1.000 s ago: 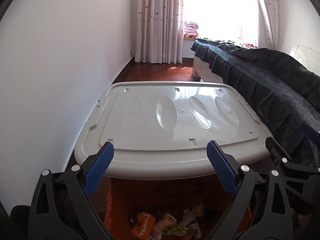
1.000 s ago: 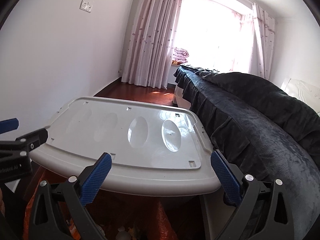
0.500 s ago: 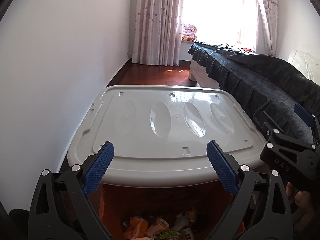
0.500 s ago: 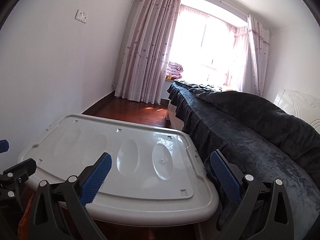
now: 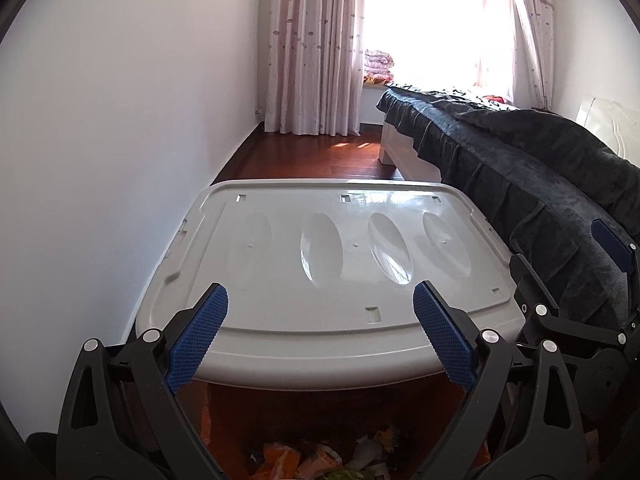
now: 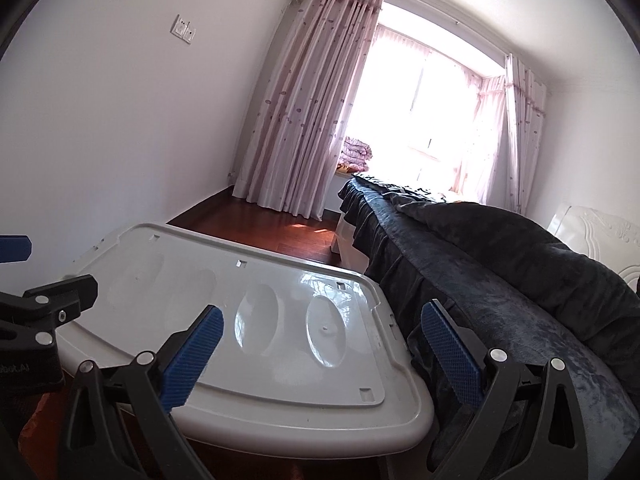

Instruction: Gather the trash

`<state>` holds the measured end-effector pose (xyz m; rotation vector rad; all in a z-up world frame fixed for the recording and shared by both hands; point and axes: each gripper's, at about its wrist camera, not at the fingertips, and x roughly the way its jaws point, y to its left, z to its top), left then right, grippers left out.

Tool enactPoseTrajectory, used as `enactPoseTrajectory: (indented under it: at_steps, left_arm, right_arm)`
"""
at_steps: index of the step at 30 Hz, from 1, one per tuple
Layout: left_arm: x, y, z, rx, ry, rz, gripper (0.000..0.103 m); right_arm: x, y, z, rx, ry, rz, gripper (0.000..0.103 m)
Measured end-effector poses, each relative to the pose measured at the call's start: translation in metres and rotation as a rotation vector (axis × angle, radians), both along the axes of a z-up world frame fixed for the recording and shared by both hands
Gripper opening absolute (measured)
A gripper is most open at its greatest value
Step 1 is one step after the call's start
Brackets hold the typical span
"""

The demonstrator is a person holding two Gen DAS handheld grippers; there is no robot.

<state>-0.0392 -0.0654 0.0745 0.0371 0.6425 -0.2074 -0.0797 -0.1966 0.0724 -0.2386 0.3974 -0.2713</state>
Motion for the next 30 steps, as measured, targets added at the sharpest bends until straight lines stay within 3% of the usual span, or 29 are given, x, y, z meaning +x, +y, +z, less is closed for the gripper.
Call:
enactPoseTrajectory:
  at_steps: [30]
  left_arm:
    - [0.014,0.010,-0.005,-0.004,0.007,0.032,0.092]
  right_arm:
    - [0.003,-0.006,-0.006,0.002,0.017,-0.010,0.098]
